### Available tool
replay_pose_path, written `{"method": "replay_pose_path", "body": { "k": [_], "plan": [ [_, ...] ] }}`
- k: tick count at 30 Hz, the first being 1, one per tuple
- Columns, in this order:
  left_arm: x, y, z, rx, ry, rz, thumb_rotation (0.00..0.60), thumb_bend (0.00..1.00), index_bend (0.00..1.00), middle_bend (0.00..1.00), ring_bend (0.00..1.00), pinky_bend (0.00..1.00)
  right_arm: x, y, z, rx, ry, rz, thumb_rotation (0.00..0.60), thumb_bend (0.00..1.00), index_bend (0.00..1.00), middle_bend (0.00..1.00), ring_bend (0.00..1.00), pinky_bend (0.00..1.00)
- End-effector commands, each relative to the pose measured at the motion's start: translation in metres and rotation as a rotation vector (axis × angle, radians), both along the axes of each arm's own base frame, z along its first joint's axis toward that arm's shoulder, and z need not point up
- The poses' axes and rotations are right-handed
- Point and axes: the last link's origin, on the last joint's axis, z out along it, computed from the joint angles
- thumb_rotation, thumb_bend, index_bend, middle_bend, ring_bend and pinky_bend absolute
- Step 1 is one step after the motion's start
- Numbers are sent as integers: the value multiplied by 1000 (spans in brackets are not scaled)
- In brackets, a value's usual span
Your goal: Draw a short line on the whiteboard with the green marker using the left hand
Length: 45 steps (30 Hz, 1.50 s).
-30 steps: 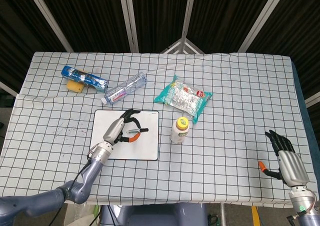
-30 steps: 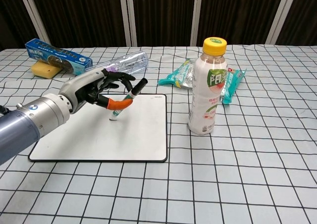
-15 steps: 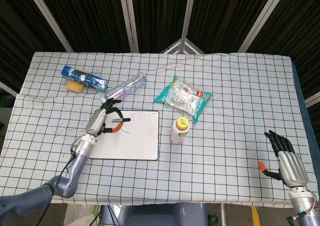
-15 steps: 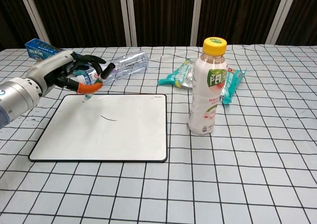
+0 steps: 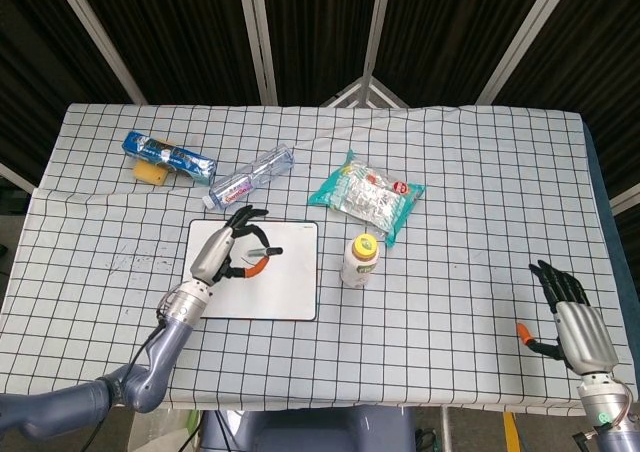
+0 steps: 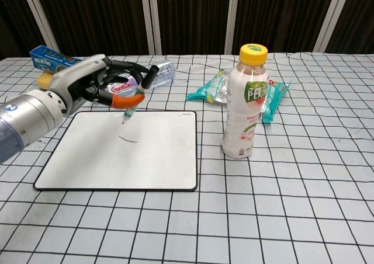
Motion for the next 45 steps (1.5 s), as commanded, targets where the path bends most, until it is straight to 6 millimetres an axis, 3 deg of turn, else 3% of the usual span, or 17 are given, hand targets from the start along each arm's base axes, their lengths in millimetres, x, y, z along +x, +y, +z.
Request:
{"method": "replay_pose_path", "body": {
  "k": [1, 8, 31, 39, 45],
  "plan": [
    [7, -7, -12, -29, 5, -6, 600, 558, 681, 138, 0, 71, 0, 0, 0, 0, -1, 0, 600, 351, 0, 0, 0, 0],
    [12, -11, -28, -49, 24, -5, 600, 555, 682, 139, 0, 71, 0, 0, 0, 4, -2, 2, 600, 350, 0, 0, 0, 0],
    [9, -8, -35, -56, 42, 0, 600, 549, 682, 139, 0, 71, 0, 0, 0, 5, -5, 2, 600, 351, 0, 0, 0, 0],
    [-7, -13, -33, -66, 81, 19, 600, 549, 681, 139, 0, 71, 1, 0, 0, 6, -2, 5, 600, 350, 0, 0, 0, 0],
    [-27, -21, -21, -57, 110, 44, 600, 549, 681, 139, 0, 71, 1, 0, -1, 7, 1, 7, 600, 350, 0, 0, 0, 0]
  ]
}}
